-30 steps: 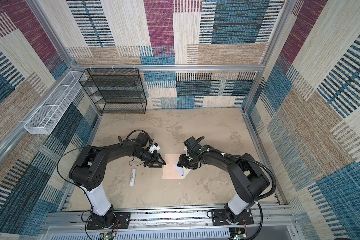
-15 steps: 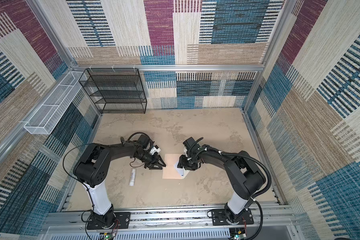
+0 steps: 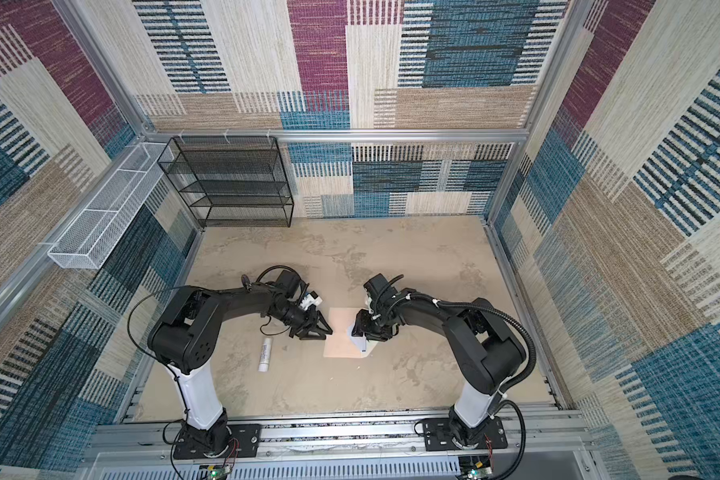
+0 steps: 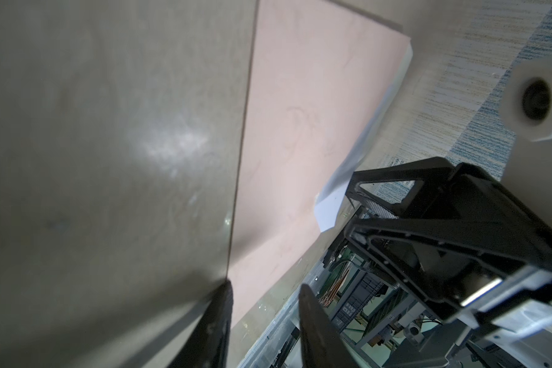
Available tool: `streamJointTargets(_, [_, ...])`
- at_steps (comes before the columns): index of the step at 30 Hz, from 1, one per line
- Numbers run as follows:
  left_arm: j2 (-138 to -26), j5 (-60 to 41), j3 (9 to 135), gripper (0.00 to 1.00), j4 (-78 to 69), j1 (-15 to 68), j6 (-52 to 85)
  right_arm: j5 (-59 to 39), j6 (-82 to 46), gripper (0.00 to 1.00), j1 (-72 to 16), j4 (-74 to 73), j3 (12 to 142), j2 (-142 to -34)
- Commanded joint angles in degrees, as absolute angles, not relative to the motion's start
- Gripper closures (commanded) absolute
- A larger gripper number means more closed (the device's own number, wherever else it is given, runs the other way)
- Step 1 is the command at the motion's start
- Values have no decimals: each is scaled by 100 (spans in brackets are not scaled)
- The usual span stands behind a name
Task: Place the letter into the envelope and seal it
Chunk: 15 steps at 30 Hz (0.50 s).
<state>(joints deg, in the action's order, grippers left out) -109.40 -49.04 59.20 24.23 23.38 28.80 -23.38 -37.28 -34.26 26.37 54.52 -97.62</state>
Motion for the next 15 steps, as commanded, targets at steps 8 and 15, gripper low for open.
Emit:
streamJointTargets(8, [-11013,-4724,5950,63,2461,2357,2936,-2390,-3744,48,-3445,2602,5598,-9826])
streamJointTargets(15, [-11026,-4728,5959,63,2454,2372,2936,-2426,-3753,49,-3471,2611,5669,-9879])
